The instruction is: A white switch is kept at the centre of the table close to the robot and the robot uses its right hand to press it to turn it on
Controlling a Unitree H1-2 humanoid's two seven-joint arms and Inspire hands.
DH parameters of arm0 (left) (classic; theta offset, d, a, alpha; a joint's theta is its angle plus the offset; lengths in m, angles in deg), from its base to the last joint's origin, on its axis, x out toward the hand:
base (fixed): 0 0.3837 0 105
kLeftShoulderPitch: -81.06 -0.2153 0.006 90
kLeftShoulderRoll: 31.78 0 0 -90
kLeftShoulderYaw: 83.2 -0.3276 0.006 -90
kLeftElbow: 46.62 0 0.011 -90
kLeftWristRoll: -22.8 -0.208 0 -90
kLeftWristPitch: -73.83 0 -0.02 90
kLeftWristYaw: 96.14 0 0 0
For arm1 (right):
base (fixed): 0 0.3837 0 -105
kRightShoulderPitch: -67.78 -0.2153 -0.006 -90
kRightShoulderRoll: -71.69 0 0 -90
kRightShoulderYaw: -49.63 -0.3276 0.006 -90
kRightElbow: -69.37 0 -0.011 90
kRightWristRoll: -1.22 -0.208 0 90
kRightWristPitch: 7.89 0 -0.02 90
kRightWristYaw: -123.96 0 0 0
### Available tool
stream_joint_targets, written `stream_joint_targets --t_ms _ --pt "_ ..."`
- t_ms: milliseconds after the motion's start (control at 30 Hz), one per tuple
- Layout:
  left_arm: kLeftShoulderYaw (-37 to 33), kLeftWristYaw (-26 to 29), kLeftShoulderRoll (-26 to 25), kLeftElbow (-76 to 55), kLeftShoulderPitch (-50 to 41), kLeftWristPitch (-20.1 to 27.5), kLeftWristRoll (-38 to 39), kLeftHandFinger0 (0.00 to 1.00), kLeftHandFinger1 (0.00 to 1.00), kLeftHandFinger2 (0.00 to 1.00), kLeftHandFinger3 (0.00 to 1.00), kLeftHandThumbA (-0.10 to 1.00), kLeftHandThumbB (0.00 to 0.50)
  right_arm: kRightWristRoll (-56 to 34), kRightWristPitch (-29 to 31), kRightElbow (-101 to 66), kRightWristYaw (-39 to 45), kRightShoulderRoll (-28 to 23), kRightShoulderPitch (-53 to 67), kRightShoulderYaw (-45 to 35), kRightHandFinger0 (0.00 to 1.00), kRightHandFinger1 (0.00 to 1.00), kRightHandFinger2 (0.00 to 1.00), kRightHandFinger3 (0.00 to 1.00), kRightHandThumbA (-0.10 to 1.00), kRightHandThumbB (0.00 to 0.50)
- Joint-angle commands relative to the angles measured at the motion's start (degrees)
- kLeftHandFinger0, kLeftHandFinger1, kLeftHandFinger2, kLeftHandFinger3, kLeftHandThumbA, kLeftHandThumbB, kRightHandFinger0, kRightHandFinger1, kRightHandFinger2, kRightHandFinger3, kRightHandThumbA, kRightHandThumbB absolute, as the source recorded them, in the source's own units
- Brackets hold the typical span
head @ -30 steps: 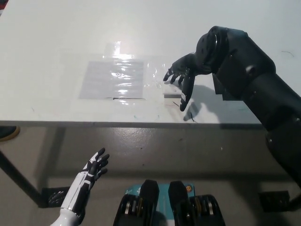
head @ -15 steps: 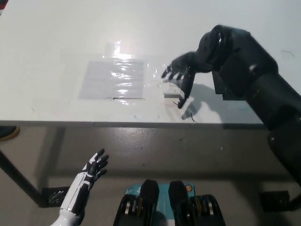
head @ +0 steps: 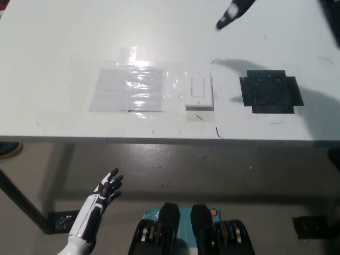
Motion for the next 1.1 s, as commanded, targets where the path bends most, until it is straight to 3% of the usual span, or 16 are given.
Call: stream_joint_targets --t_ms 0,167,300,500,600,667,733,767,833,867,967,1067 --pt "0.65 -1.11 -0.64 -0.98 2.40 0.86 1.41 1.00 1.00 1.00 1.00 1.00 0.092 -10.09 -7.07 -24.83 7.97 -10.72 1.51 -11.23 1.00 1.00 1.00 1.00 1.00 0.240" --pt "0.99 -0.65 -0.57 -0.16 3.28 1.07 1.11 1.00 1.00 1.00 1.00 1.00 0.091 -25.43 -7.07 -37.03 4.98 -18.73 9.51 -21.53 1.00 1.00 1.00 1.00 1.00 0.231" --pt "1.10 -0.71 -0.73 -0.13 4.61 0.20 1.06 1.00 1.00 1.00 1.00 1.00 0.087 -33.99 -7.07 -45.27 -2.31 -21.68 16.66 -29.01 1.00 1.00 1.00 1.00 1.00 0.266" --pt "0.97 -0.70 -0.16 0.15 6.01 -0.24 1.18 1.00 1.00 1.00 1.00 1.00 0.082 -47.63 -7.07 -65.93 -17.92 -18.71 34.90 -41.55 1.00 1.00 1.00 1.00 1.00 0.240" --pt "1.28 -0.55 -0.14 -0.02 6.64 -0.57 1.33 1.00 1.00 1.00 1.00 1.00 0.080 -54.71 -7.07 -72.86 -23.73 -16.85 40.78 -43.87 1.00 1.00 1.00 1.00 1.00 0.260" --pt "1.36 -0.54 -0.11 -0.24 6.66 -0.62 1.44 1.00 1.00 1.00 1.00 1.00 0.067 -58.69 -7.07 -77.85 -27.47 -12.43 45.59 -46.53 1.00 1.00 1.00 1.00 1.00 0.255" --pt "1.42 -0.60 -0.14 -0.24 7.17 -0.74 1.54 1.00 1.00 1.00 1.00 1.00 0.067 -58.87 -7.07 -80.16 -28.35 -9.67 48.26 -47.64 1.00 1.00 1.00 1.00 1.00 0.286" --pt "1.38 -0.64 -0.16 0.01 7.66 -0.55 1.49 1.00 1.00 1.00 1.00 1.00 0.063 -60.39 -6.98 -82.28 -29.57 -5.94 51.75 -48.45 1.00 1.00 1.00 1.00 1.00 0.278" --pt "1.35 -0.71 -0.16 0.13 8.00 -0.35 1.51 1.00 1.00 1.00 1.00 1.00 0.055 -59.23 -4.79 -82.66 -29.89 -3.94 54.44 -47.89 1.00 1.00 1.00 1.00 1.00 0.269" --pt "1.41 -0.66 -0.06 0.04 8.01 -0.56 1.62 1.00 1.00 1.00 1.00 1.00 0.061 -55.71 -1.73 -82.66 -29.18 -0.73 57.45 -46.62 1.00 1.00 1.00 1.00 1.00 0.233" --pt "1.45 -0.55 -0.19 -0.29 7.93 -0.84 1.31 1.00 1.00 1.00 1.00 1.00 0.066 -50.53 1.54 -78.23 -24.52 8.05 64.53 -43.50 1.00 1.00 1.00 1.00 1.00 0.256" --pt "1.61 -0.58 -0.43 -0.64 7.83 -0.79 1.26 1.00 1.00 1.00 1.00 1.00 0.054 -43.56 2.81 -75.25 -24.37 14.40 68.96 -41.66 1.00 1.00 1.00 1.00 1.00 0.245"
